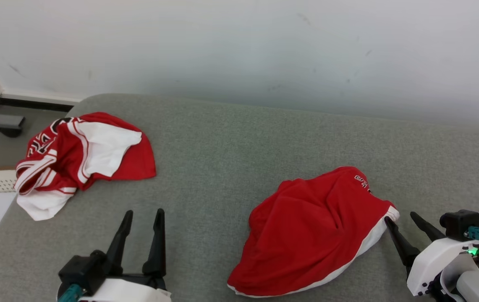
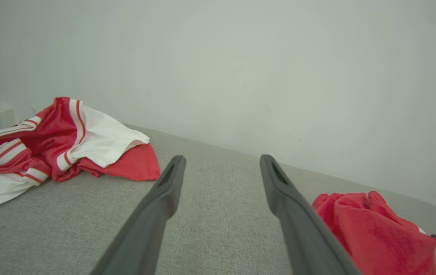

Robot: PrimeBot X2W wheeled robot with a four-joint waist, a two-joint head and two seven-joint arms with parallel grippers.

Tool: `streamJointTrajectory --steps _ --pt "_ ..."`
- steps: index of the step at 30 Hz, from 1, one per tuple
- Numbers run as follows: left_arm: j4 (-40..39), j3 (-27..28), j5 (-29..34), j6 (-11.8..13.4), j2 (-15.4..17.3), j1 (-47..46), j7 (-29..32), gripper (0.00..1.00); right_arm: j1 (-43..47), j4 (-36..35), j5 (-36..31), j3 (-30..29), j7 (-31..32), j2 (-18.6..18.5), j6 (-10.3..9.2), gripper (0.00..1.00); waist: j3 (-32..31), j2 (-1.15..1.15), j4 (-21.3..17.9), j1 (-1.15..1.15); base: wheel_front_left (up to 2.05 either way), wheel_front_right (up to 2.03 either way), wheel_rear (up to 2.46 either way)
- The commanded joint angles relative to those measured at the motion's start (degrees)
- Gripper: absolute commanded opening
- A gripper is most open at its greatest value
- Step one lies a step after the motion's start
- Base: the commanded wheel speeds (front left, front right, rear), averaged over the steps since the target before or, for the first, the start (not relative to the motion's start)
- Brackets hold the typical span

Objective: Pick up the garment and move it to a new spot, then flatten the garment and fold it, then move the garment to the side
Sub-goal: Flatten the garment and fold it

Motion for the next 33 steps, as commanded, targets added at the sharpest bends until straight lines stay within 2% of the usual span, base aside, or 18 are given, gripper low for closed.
streamJointTrajectory --steps 1,9,10,11,13,14,21,27,33 --pt "0.0 0.1 -0.3 -0.2 0.2 -0.6 0.0 1.0 -1.0 0.9 0.2 0.6 0.1 -0.2 -0.13 1.0 0.7 0.0 0.7 0.0 0.0 0.0 0.0" --pt "0.1 0.0 -0.6 0.0 0.2 -1.3 0.0 1.0 -3.9 5.3 3.2 4.4 2.7 0.6 -0.13 1.0 1.7 0.0 2.4 0.0 0.0 0.0 0.0" --pt "0.2 0.0 -0.6 -0.1 0.2 -1.3 0.0 1.0 -4.0 5.7 3.6 4.9 2.9 0.6 -0.13 0.88 1.8 0.0 2.5 0.0 0.0 0.0 0.0" --pt "0.2 0.1 -0.6 -0.1 0.2 -1.4 0.0 1.0 -4.2 5.7 4.1 5.3 2.9 0.6 -0.12 0.62 1.8 0.0 2.6 0.0 0.0 0.0 0.0" --pt "0.2 0.3 -0.5 -0.1 0.2 -1.3 0.0 1.0 -4.3 5.6 5.1 6.1 2.6 0.4 -0.13 0.25 1.9 0.0 2.6 0.0 0.0 0.0 0.0" --pt "0.1 0.4 -0.5 -0.1 0.2 -1.3 0.0 1.0 -4.3 5.4 5.7 6.5 2.3 0.3 -0.13 0.0 1.9 0.0 2.5 0.0 0.0 0.0 0.0" --pt "0.3 0.6 0.1 -0.1 0.2 -1.5 0.0 1.0 -4.5 4.9 8.9 8.1 -0.1 0.1 -0.13 0.0 1.8 0.0 1.8 0.0 0.0 0.0 0.0" --pt "0.5 0.9 0.5 0.0 0.2 -0.4 0.0 1.0 -2.9 3.7 11.4 7.1 -2.1 -0.6 -0.13 0.0 0.4 0.0 1.1 0.0 0.0 0.0 0.0" --pt "0.3 1.2 0.7 0.1 0.2 1.2 0.0 1.0 1.0 -1.0 15.1 5.9 -2.8 -3.3 -0.13 0.0 -1.5 0.0 -1.5 0.0 0.0 0.0 0.0"
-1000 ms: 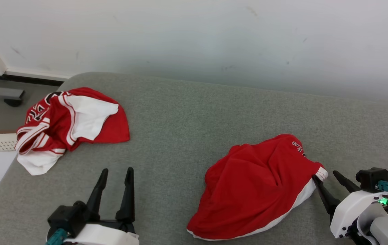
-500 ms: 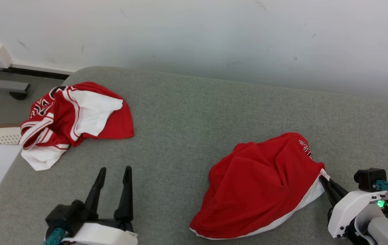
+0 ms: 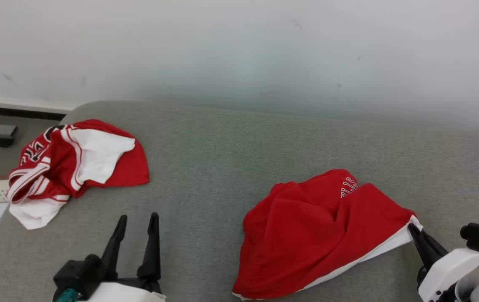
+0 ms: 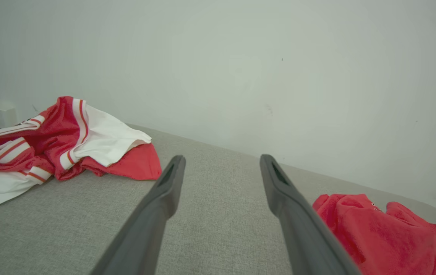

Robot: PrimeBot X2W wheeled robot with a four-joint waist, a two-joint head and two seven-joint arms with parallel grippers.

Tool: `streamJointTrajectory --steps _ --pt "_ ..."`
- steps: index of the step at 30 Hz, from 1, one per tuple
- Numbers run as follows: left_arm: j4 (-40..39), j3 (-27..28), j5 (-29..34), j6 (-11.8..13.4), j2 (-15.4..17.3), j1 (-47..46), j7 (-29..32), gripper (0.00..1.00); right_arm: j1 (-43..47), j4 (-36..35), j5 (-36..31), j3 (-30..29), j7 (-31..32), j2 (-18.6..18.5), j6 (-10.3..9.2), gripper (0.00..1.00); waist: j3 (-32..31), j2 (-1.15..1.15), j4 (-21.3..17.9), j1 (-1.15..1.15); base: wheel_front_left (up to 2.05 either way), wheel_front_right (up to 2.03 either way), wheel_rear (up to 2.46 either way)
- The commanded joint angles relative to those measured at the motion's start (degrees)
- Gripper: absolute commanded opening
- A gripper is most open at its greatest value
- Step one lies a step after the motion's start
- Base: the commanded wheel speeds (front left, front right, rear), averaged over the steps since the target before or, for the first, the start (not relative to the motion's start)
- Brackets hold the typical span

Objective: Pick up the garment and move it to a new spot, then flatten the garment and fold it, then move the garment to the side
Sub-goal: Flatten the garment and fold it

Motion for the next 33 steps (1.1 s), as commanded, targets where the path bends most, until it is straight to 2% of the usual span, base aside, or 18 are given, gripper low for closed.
streamJointTrajectory --steps 1,14,17,20,21,22,28,33 --pt "-0.2 0.0 0.7 0.1 0.2 1.0 0.0 1.0 1.8 -1.5 1.0 -0.1 0.0 -1.2 -0.12 0.0 -1.0 0.0 -1.4 0.0 0.0 0.0 0.0" --pt "-0.9 -0.2 0.6 0.5 0.2 2.3 0.0 1.0 12.9 -13.5 7.5 -4.2 3.8 -10.5 -0.13 0.0 -2.4 0.0 -7.0 0.0 0.0 0.0 0.0" --pt "-0.9 0.0 0.8 0.3 0.2 2.5 0.0 1.0 15.6 -13.7 8.7 -5.6 4.6 -11.2 -0.13 0.0 -2.5 0.0 -7.7 0.0 0.0 0.0 0.0" --pt "-0.7 0.0 1.0 0.2 0.2 2.6 0.0 1.0 16.9 -12.3 8.3 -6.6 4.9 -10.3 -0.12 0.01 -2.6 0.0 -8.3 0.0 0.0 0.0 0.0" --pt "-0.7 0.0 1.0 0.2 0.2 2.6 0.0 1.0 17.3 -11.8 8.2 -7.0 5.0 -9.6 -0.13 0.2 -2.7 0.0 -8.4 0.0 0.0 0.0 0.0" --pt "-0.6 0.0 0.9 0.2 0.2 2.5 0.0 1.0 17.6 -11.2 8.1 -7.3 4.9 -9.0 -0.13 1.0 -2.7 0.0 -8.5 0.0 0.0 0.0 0.0" --pt "-0.6 0.1 1.0 0.2 0.2 2.1 0.0 1.0 16.4 -8.5 4.8 -9.6 2.5 -7.0 -0.12 1.0 -2.8 0.0 -9.1 0.0 0.0 0.0 0.0" --pt "-0.8 0.7 1.1 0.0 0.2 2.3 0.0 1.0 14.1 -10.2 -1.9 -15.4 -0.7 -6.5 -0.12 1.0 -3.1 0.0 -9.3 0.0 0.0 0.0 0.0"
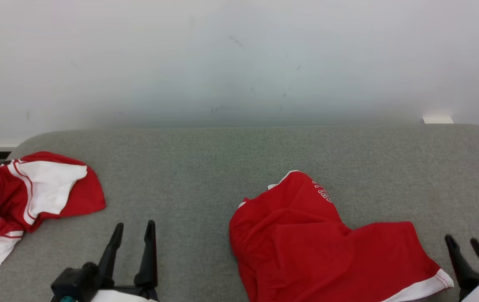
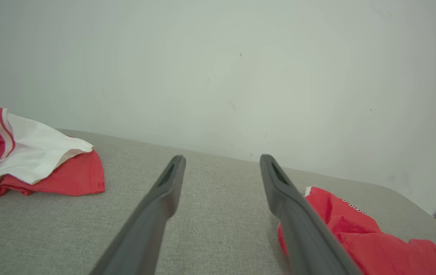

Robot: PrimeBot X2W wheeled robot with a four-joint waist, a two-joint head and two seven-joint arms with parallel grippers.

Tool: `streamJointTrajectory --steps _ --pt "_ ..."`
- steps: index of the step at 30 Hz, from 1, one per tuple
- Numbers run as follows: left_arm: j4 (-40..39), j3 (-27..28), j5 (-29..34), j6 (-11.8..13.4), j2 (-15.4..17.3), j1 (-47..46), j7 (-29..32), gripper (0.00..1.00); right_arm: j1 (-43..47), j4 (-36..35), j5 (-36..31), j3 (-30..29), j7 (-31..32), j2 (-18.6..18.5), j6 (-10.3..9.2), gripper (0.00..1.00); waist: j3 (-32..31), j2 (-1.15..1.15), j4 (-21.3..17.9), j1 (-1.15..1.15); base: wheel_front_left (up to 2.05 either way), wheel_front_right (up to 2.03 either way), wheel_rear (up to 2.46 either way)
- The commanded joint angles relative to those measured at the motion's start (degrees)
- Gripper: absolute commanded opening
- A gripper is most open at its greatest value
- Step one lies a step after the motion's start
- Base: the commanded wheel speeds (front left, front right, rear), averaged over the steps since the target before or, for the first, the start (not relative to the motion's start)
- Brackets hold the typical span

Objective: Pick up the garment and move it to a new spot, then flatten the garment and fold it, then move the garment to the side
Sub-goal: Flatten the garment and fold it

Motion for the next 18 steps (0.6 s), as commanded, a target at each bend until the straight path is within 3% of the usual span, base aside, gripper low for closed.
streamJointTrajectory --steps 1,3,9,14,18 --pt "-0.2 0.4 0.4 -0.1 0.2 0.4 0.0 1.0 -1.1 -1.4 -3.4 -3.7 -0.6 0.7 -0.12 1.0 -0.2 0.0 -0.1 0.0 0.0 0.0 0.0" --pt "-0.2 0.5 0.4 -0.2 0.2 0.5 0.0 1.0 -1.1 -4.4 -9.3 -10.4 -0.6 2.5 -0.12 1.0 -0.2 0.0 -0.1 0.0 0.0 0.0 0.0" --pt "-0.1 -0.3 0.7 -0.8 0.2 -0.5 0.0 1.0 6.1 -15.4 -29.4 -27.4 -0.5 12.9 -0.13 1.0 -0.1 0.0 0.8 0.0 0.0 0.0 0.0" --pt "-0.2 -0.6 0.7 -1.0 0.2 -0.6 0.0 1.0 11.5 -22.1 -41.6 -34.3 -0.5 20.9 -0.13 1.0 0.1 0.0 1.5 0.0 0.0 0.0 0.0" --pt "0.2 -1.1 0.2 -0.9 0.2 -0.2 0.0 1.0 13.8 -24.3 -45.9 -36.0 -0.5 24.5 -0.13 1.0 0.2 0.0 1.6 0.0 0.0 0.0 0.0"
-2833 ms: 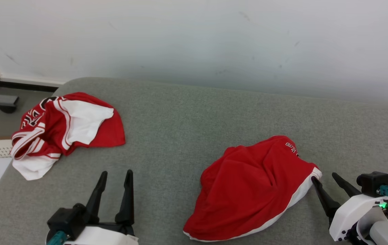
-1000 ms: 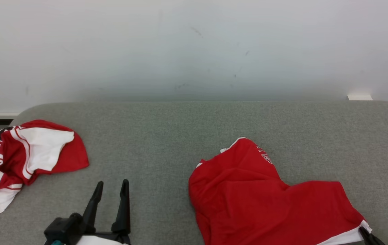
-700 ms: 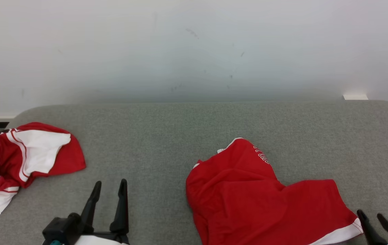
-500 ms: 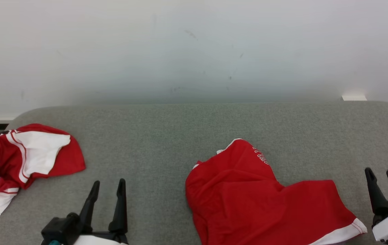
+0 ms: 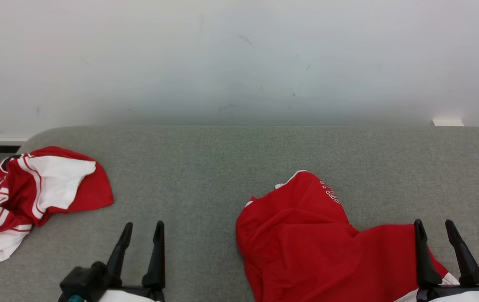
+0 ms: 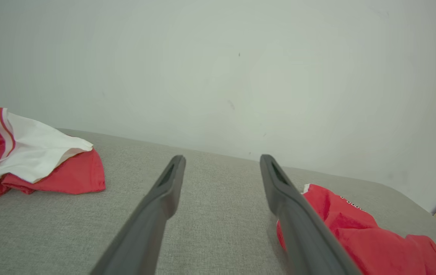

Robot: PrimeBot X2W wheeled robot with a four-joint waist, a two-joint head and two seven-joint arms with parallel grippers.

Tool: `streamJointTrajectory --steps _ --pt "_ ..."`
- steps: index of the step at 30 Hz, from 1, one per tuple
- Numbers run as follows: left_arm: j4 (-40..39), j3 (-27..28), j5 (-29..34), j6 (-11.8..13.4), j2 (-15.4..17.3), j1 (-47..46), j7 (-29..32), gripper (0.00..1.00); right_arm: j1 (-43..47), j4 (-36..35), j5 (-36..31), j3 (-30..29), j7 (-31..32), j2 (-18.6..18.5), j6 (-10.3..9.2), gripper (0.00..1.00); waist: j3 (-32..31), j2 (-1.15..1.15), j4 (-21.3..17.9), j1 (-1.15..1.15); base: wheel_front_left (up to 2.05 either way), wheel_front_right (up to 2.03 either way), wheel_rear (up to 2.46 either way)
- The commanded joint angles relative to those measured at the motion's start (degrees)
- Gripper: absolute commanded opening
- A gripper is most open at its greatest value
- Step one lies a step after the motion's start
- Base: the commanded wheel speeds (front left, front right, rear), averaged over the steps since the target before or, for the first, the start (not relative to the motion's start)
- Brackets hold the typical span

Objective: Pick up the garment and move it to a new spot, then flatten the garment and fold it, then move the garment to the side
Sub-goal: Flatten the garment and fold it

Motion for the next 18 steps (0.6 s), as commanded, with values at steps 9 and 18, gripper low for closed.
streamJointTrajectory --steps 9,18 --pt "0.9 -1.5 -1.9 -0.1 0.2 -0.5 0.0 1.0 0.6 -0.2 -2.9 0.6 0.0 1.8 -0.12 1.0 -0.1 0.0 -1.5 0.0 0.0 0.0 0.0" --pt "14.4 -9.1 -5.4 -1.9 0.2 -9.5 1.8 1.0 -0.2 0.3 -3.2 2.2 0.0 0.6 -0.13 1.0 1.0 0.0 -3.8 0.0 0.0 0.0 0.0"
